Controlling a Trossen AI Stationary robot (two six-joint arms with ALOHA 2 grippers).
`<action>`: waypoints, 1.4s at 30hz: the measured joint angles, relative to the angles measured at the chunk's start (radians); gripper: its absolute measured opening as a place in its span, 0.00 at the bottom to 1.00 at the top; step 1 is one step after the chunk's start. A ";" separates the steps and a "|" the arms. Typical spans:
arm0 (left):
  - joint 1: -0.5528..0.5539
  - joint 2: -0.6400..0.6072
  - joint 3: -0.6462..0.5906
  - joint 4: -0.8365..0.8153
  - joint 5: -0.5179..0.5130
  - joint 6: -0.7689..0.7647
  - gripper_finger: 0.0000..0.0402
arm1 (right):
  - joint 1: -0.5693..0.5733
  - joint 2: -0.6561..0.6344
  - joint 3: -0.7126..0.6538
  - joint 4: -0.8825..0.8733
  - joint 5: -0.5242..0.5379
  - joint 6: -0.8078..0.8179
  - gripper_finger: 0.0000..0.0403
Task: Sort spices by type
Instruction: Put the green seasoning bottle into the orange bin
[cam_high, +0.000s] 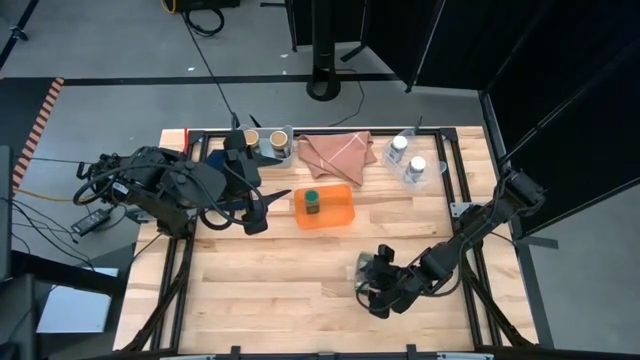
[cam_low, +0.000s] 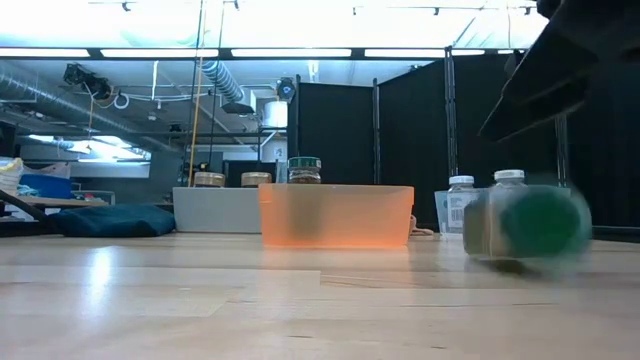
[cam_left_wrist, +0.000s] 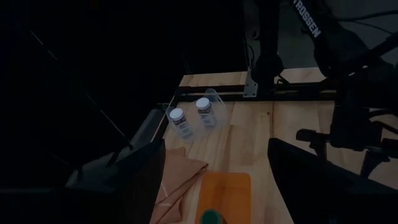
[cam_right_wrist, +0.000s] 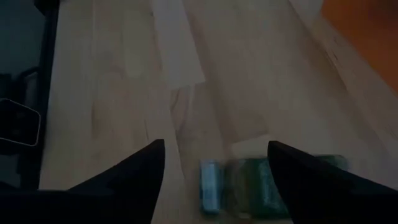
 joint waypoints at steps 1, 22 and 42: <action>0.000 0.000 0.000 0.000 0.000 0.000 0.72 | -0.001 -0.002 0.000 -0.004 0.000 -0.008 0.72; 0.000 0.000 0.000 -0.002 0.000 -0.022 0.72 | -0.192 -0.164 0.002 -0.338 -0.360 0.161 0.66; 0.000 0.000 0.000 -0.002 0.000 -0.024 0.72 | -0.246 -0.166 0.003 -0.239 -0.549 -0.584 0.61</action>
